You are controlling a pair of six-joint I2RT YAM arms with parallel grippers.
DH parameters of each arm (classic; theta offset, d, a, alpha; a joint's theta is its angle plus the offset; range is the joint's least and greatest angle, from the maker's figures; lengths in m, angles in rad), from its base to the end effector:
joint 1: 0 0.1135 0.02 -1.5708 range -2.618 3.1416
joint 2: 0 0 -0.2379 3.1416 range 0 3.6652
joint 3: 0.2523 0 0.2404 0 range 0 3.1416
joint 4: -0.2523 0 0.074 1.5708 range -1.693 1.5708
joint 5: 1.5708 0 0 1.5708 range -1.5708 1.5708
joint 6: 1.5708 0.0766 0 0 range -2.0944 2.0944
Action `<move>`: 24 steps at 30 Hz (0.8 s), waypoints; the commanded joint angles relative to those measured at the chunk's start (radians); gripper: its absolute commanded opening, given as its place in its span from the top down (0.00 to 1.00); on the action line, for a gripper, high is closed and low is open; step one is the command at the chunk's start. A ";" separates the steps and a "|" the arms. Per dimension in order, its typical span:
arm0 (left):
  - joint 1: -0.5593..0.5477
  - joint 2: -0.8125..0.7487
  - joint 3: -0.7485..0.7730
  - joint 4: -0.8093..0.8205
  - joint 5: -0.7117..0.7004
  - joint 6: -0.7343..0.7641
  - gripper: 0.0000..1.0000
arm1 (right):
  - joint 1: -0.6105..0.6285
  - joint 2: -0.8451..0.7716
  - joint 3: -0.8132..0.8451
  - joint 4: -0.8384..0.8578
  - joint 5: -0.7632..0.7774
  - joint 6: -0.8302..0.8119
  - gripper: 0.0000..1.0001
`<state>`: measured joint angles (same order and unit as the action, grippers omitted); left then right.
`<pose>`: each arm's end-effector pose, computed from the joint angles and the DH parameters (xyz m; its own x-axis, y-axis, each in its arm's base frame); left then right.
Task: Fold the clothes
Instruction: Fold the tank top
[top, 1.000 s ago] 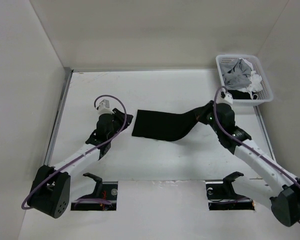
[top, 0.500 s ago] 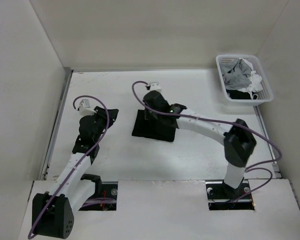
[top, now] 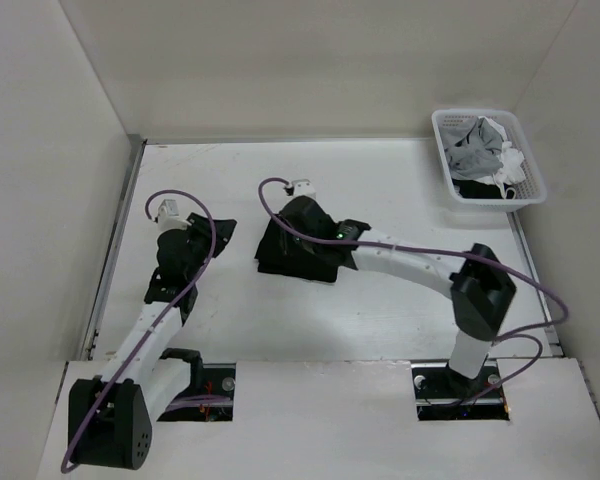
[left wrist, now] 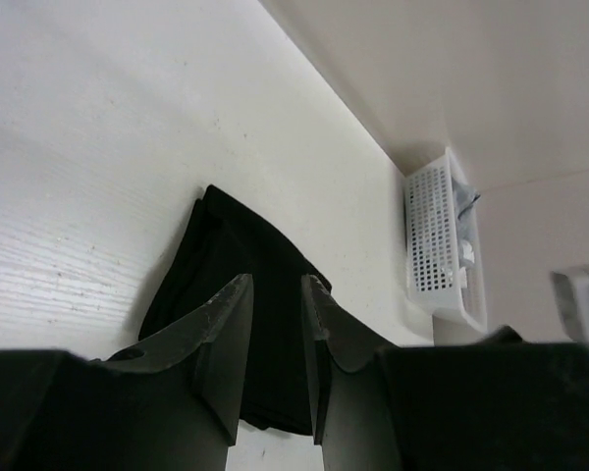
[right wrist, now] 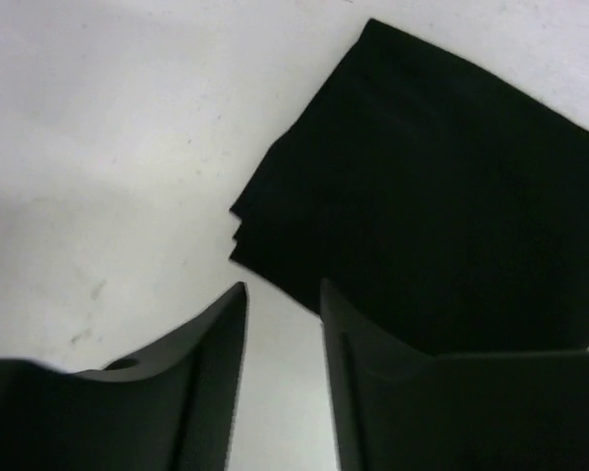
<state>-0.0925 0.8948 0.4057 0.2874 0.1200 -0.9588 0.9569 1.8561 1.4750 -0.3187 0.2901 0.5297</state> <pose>0.2499 -0.0324 0.2126 -0.2853 -0.7896 -0.5432 -0.0435 0.5769 -0.8157 0.2703 0.3455 0.2160 -0.6522 -0.0850 -0.7532 -0.3797 0.8967 0.2275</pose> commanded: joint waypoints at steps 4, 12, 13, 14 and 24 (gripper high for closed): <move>-0.144 0.101 0.011 0.095 -0.035 -0.003 0.75 | -0.051 -0.357 -0.362 0.263 0.026 0.042 0.94; -0.264 0.184 -0.021 0.081 -0.103 0.098 0.70 | -0.292 -0.895 -1.008 0.546 0.021 0.130 0.97; -0.264 0.179 -0.033 0.075 -0.106 0.104 0.70 | -0.325 -0.929 -1.045 0.553 0.002 0.133 0.97; -0.260 0.171 -0.048 0.070 -0.111 0.110 0.70 | -0.367 -0.964 -1.088 0.559 -0.028 0.136 0.97; -0.258 0.061 -0.093 -0.039 -0.218 0.176 0.69 | -0.482 -0.861 -1.153 0.722 -0.140 0.171 0.84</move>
<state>-0.3435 0.9955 0.3073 0.2649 -0.0521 -0.8307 0.4717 0.9592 0.2955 0.2737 0.1864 0.6979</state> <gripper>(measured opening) 0.302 0.136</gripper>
